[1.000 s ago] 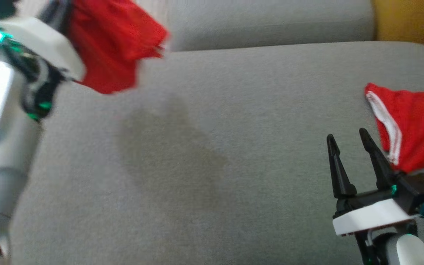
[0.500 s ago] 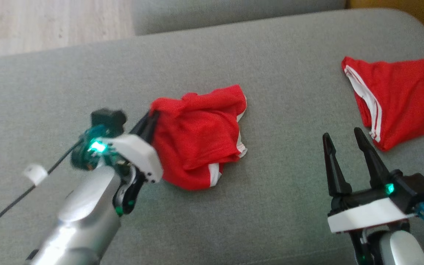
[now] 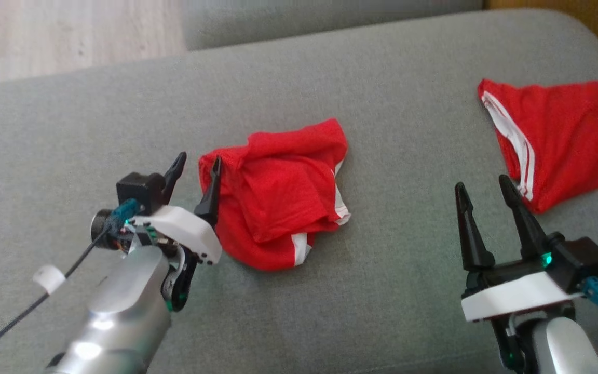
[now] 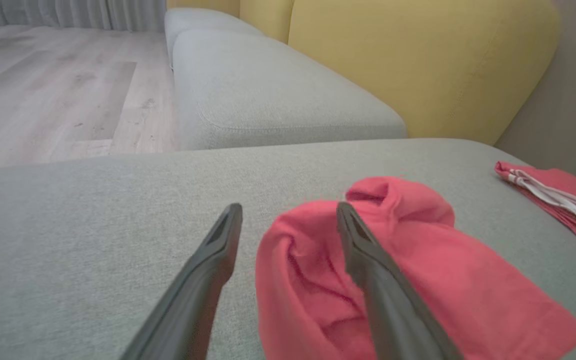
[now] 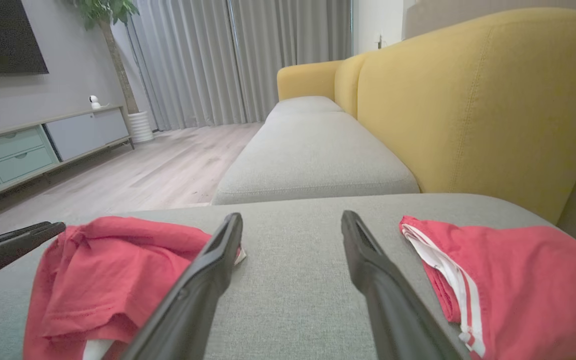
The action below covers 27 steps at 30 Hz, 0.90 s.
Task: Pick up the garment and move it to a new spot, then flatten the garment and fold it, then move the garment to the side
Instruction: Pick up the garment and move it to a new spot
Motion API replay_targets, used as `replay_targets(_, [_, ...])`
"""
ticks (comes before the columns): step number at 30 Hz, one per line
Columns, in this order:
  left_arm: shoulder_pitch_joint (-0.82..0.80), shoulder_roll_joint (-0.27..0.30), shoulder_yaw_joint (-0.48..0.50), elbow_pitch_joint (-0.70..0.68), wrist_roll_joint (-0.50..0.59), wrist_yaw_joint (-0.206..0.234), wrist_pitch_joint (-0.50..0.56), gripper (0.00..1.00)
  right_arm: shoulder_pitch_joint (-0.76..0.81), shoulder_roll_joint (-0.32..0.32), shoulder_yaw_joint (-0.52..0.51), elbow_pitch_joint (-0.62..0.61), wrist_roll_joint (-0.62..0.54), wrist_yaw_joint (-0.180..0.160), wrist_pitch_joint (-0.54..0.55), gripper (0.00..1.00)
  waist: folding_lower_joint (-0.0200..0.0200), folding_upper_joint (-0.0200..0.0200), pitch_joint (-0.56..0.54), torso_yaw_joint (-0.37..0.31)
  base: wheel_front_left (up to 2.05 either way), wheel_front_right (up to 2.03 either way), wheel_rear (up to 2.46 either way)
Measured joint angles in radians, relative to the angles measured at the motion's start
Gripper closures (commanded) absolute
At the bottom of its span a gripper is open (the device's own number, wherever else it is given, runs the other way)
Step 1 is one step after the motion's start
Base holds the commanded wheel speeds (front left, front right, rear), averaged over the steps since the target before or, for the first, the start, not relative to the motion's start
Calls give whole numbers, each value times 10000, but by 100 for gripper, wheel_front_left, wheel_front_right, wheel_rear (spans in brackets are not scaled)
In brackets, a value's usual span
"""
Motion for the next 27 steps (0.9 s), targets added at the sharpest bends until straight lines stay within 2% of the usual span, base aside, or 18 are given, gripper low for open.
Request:
replay_targets(5, [518, -6, 75, -199, -42, 19, -278, 0, 291, 0, -17, 161, -36, 0, 2, 0, -2, 0, -739, 256, 0, 0, 0])
replay_targets(9, [1709, 146, 309, -861, -90, 297, -364, 0, 730, 2, -71, 328, -36, 0, 0, 0, -3, 0, -1290, 529, 0, 0, 0])
replay_targets(18, [4605, 936, 1254, -3833, 186, 1760, -451, 0, 1282, 10, -150, 673, 151, 0, -234, 0, -3, 0, -1973, 1227, 0, 0, 0])
replay_targets(19, [5343, 1099, 1411, -4579, 291, 2080, -451, 0, 1408, 12, -157, 763, 197, 0, -320, 0, -3, 0, -2063, 1334, 0, 0, 0])
replay_targets(21, [5700, 1168, 1496, -4918, 286, 2194, -451, 0, 1443, 13, -165, 813, 199, 0, -345, 0, -3, 0, -2098, 1379, 0, 0, 0])
replay_targets(22, [6322, 1319, 1639, -5530, 336, 2449, -453, 0, 1465, 15, -184, 930, 259, 0, -431, 0, -3, 0, -2146, 1464, 0, 0, 0])
replay_targets(27, [6979, 1659, 1812, -6295, 357, 2744, -451, 0, 1503, 17, -217, 1160, 291, 0, -531, 0, -1, 0, -2212, 1602, 0, 0, 0])
